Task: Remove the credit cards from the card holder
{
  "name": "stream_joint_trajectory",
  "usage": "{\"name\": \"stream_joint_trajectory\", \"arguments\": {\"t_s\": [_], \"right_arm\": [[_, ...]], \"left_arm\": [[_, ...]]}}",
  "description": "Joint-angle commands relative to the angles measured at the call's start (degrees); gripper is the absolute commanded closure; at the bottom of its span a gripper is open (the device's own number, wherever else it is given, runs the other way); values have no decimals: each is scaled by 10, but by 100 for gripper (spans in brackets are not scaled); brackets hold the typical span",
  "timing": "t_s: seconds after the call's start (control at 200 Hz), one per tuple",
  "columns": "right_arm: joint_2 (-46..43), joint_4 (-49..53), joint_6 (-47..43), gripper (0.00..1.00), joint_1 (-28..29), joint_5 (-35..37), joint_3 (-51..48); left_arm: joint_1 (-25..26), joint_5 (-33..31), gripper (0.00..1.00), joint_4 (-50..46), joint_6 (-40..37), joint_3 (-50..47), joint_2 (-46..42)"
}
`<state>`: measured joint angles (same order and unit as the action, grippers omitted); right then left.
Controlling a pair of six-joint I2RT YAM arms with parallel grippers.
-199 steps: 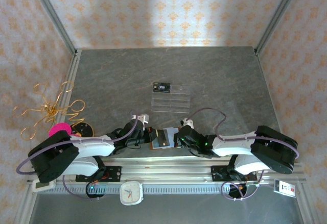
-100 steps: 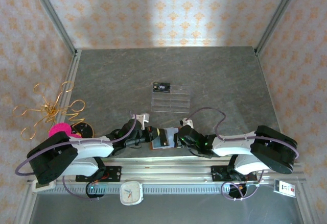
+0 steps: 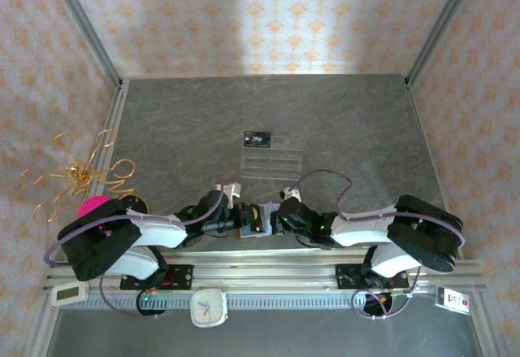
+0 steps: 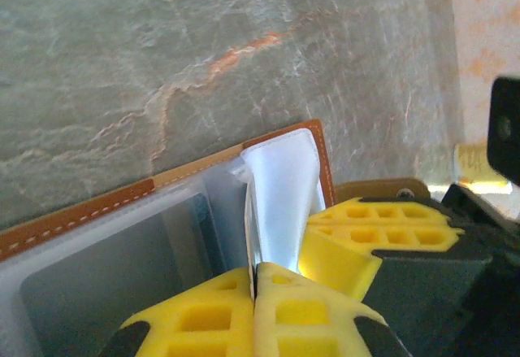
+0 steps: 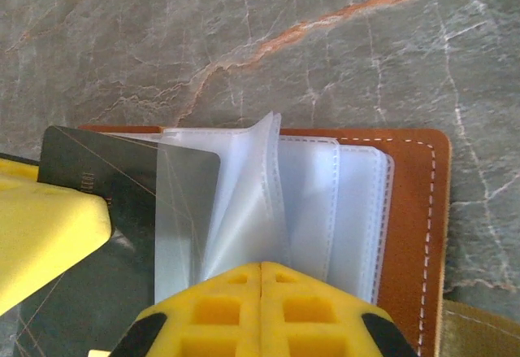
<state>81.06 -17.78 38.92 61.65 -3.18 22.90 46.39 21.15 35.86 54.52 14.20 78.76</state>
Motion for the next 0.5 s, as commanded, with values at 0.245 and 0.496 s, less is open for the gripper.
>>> {"name": "stream_joint_trajectory", "arguments": {"t_s": [0.245,0.496], "right_arm": [[-4,56,13,95,-1,37,1],[-45,43,-11,90,-1,42,1]], "left_arm": [[0,-69,100,-153,-44,12,-135],[0,-111,100,-254,-117,58,-243]]}}
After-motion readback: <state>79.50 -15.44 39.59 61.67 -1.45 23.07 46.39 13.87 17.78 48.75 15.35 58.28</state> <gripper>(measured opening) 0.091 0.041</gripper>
